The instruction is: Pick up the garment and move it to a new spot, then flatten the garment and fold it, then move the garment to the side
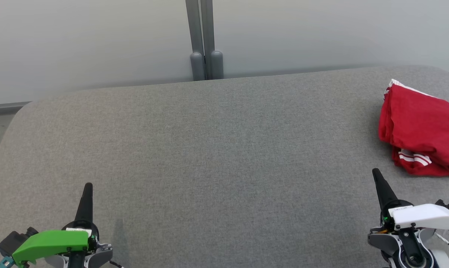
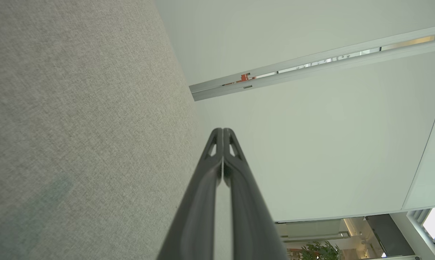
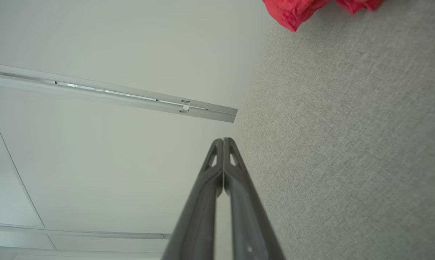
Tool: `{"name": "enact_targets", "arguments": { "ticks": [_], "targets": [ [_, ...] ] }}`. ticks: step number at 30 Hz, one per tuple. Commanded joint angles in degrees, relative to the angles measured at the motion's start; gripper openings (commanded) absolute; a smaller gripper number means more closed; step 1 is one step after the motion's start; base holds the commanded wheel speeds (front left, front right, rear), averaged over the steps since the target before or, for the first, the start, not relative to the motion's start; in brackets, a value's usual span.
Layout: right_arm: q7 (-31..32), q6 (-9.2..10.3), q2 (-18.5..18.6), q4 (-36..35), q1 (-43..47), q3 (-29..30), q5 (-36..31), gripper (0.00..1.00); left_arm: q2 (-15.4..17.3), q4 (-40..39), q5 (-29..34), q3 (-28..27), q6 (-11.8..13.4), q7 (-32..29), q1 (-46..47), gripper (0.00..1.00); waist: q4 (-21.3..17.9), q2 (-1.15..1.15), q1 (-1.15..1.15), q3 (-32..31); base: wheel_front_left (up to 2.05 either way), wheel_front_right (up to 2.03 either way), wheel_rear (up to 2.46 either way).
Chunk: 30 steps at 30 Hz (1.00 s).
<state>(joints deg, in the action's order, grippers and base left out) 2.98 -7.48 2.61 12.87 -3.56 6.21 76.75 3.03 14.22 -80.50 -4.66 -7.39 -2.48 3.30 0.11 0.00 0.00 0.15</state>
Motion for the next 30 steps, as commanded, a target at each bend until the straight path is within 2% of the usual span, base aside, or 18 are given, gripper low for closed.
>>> {"name": "enact_targets", "arguments": {
  "ticks": [1,30],
  "targets": [
    [0.4,-0.03,0.3,0.0,-1.0,0.2,1.4,0.00,0.5,-0.4,-1.3,-0.3,-0.1,-0.3,1.4,0.00,0.0,0.00,0.00,0.0,0.00,0.00,0.00],
    [3.5,-0.03,0.4,1.2,-2.9,0.4,14.8,0.00,0.5,-0.2,-11.9,-1.4,-0.2,-3.5,3.3,0.00,-0.1,0.00,0.00,0.0,0.00,0.00,0.00]
  ]
}}
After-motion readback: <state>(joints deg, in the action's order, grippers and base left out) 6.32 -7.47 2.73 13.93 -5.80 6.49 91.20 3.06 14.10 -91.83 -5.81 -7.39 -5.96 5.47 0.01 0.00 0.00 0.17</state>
